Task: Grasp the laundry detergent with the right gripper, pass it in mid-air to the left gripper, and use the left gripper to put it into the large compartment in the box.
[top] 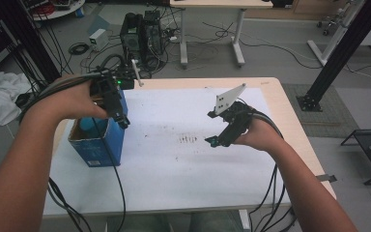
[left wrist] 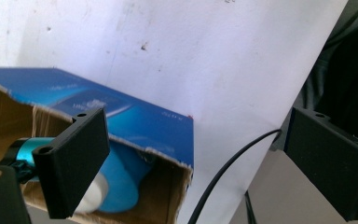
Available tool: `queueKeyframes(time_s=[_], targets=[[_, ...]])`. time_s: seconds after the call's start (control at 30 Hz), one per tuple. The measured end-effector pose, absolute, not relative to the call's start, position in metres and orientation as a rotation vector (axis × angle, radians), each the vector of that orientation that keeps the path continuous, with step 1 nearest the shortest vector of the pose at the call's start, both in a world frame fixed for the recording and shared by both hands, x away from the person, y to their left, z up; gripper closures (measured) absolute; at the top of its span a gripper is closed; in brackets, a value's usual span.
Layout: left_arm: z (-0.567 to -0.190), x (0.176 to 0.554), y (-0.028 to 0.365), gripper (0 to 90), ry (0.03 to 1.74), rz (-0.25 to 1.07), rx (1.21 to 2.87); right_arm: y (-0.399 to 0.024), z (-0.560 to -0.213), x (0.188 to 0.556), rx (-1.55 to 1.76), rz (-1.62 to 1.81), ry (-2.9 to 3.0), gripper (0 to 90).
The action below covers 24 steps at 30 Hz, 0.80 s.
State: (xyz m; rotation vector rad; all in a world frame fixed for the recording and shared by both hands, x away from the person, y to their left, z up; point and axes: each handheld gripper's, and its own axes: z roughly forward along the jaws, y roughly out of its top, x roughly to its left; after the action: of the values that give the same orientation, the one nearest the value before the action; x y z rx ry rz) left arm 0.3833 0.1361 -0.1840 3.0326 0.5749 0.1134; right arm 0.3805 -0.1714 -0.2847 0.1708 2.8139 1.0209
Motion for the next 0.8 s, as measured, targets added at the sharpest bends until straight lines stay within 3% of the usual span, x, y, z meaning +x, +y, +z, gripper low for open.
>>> queueKeyframes(time_s=[0.4, 0.8], targets=[[-0.22, 0.392, 0.106, 6.7, 0.401, 0.056, 3.07, -0.169, -0.269, 0.392, 0.107, 0.783, 2.879, 12.9], [-0.244, 0.394, 0.085, 6.7, 0.307, 0.017, 3.11, -0.168, -0.29, 0.401, 0.095, 0.51, 2.986, 12.9]])
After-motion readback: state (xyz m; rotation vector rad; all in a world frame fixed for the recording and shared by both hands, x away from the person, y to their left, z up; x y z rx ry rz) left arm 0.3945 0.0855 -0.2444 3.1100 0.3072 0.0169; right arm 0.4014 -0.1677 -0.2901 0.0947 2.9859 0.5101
